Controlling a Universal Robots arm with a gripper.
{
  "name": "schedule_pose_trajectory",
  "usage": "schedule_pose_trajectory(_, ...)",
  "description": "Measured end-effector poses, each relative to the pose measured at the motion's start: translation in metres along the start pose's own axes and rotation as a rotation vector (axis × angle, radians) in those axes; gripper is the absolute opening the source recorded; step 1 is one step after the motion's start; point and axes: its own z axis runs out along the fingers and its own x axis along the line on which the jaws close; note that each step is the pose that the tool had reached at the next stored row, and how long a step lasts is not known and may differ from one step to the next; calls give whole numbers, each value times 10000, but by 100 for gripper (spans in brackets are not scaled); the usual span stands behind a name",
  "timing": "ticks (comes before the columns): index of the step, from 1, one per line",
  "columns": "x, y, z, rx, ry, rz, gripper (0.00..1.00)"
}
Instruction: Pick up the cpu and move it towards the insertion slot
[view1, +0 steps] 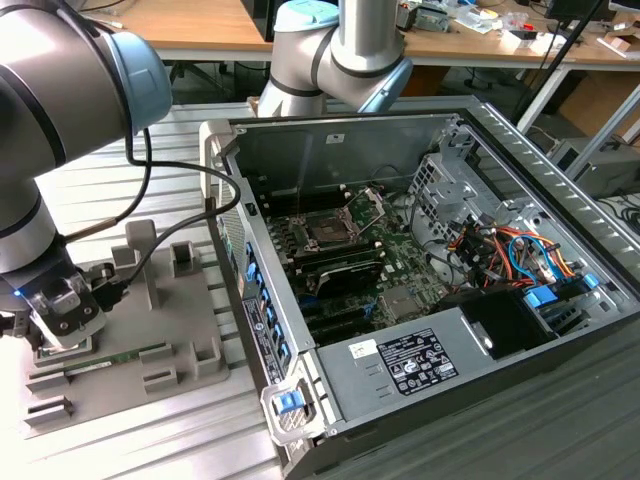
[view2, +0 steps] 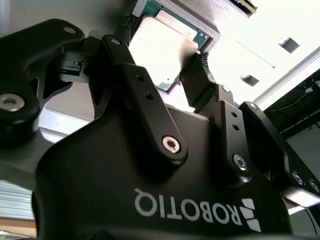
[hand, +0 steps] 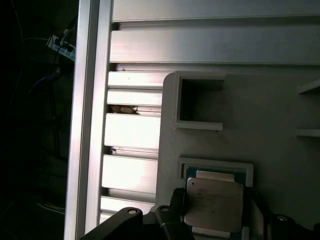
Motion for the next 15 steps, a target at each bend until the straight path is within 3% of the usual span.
schedule_pose_trajectory(9, 0, -1, 17, 0, -2, 0, 60)
schedule_pose_trajectory(11, 0, -1, 18, 1, 0, 0, 55)
schedule_pose_trajectory(15, 0, -1, 20, -1, -3, 0, 55)
